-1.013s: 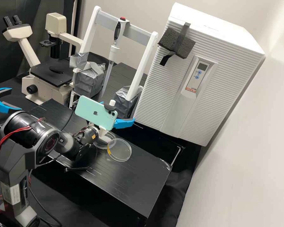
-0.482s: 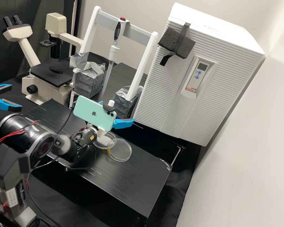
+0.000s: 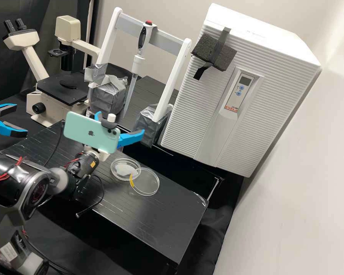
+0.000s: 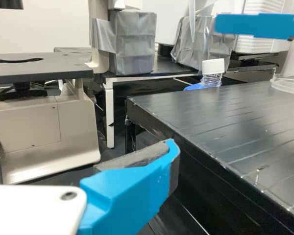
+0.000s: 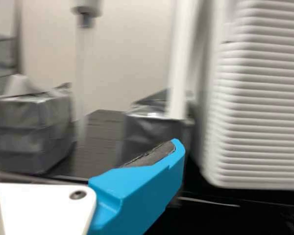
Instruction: Open the bottle
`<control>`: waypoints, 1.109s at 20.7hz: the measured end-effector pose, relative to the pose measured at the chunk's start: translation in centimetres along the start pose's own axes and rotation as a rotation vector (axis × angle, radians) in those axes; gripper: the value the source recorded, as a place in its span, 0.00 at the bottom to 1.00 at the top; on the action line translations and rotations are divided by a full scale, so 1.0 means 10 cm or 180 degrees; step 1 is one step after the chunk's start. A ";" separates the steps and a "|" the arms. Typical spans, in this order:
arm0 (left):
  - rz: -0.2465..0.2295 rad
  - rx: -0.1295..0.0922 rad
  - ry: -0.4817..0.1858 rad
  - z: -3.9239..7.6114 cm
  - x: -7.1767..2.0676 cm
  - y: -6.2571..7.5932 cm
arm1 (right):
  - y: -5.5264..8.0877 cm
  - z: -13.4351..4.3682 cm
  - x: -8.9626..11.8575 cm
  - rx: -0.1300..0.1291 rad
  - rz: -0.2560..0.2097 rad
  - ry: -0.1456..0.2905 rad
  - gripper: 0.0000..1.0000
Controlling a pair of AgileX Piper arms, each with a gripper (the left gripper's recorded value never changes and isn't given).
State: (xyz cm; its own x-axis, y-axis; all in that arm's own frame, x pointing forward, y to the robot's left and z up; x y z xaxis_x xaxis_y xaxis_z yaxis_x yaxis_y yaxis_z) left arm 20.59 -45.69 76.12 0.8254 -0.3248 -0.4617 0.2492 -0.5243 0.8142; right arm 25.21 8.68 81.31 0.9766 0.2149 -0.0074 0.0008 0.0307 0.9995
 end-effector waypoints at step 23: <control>0.0070 -0.0092 0.0195 -0.06 -0.096 0.00 | -0.27 -0.09 0.40 -0.0094 -0.0303 -0.0082 1.00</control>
State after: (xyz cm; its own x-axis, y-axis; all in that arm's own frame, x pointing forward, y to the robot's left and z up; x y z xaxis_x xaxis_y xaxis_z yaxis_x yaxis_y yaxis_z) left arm 20.09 -44.92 76.76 0.8601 -0.2868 -0.4218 0.2443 -0.4944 0.8342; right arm 28.90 10.30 78.55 0.9776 0.1844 -0.1011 0.0879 0.0786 0.9930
